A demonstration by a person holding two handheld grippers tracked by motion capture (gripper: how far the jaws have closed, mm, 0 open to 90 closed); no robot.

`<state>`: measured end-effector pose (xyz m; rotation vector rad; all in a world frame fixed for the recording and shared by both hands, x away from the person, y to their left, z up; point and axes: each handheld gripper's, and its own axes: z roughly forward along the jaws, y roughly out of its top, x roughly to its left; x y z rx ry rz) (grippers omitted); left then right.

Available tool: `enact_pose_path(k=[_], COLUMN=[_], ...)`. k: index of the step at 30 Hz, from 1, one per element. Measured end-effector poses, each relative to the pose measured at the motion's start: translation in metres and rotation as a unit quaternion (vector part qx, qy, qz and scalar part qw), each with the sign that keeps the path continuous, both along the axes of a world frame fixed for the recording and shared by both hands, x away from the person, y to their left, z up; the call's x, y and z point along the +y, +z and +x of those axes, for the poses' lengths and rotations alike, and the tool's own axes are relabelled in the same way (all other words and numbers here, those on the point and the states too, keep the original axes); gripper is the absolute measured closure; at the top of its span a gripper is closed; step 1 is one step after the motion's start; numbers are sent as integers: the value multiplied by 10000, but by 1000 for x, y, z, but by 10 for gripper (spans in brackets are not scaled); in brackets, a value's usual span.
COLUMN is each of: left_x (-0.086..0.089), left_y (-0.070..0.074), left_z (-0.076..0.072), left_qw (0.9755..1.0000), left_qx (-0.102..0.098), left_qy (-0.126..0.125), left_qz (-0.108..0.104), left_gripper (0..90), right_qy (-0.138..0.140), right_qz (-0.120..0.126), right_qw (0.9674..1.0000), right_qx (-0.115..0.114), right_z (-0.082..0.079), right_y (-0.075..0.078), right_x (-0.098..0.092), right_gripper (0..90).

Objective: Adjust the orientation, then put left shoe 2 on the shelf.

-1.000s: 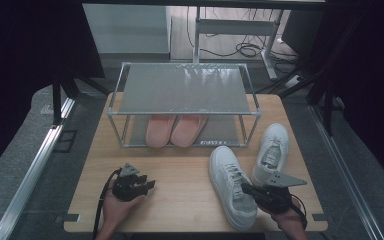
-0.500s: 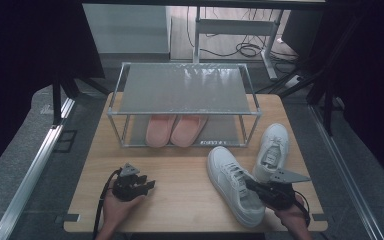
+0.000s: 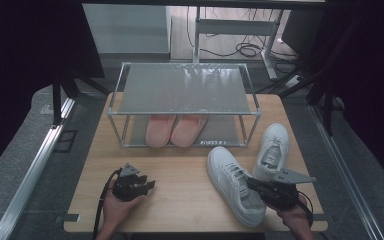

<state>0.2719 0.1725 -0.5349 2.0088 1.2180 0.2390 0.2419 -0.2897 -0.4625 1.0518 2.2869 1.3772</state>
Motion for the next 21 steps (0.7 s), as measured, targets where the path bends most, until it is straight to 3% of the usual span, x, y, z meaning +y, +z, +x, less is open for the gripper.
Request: enact_pose_path(k=[5,12,21], left_x=[0,-1,-2], left_y=[0,0,1], left_z=[0,-1,-1], left_qw=[10000,10000,10000], left_qx=[-17,2,-7], left_qy=[-5,-20,-32], left_qz=[5,-7,-25], left_gripper=[571,569,566], right_qy=[-152,-369,-356], right_qz=[85,132,48], right_qw=[9997,9991,9993], right_qx=[-182,-156,-107], right_z=[-3,1,7], right_y=[11,10,12], right_x=[-8,-17,-11], right_gripper=[753,650,523])
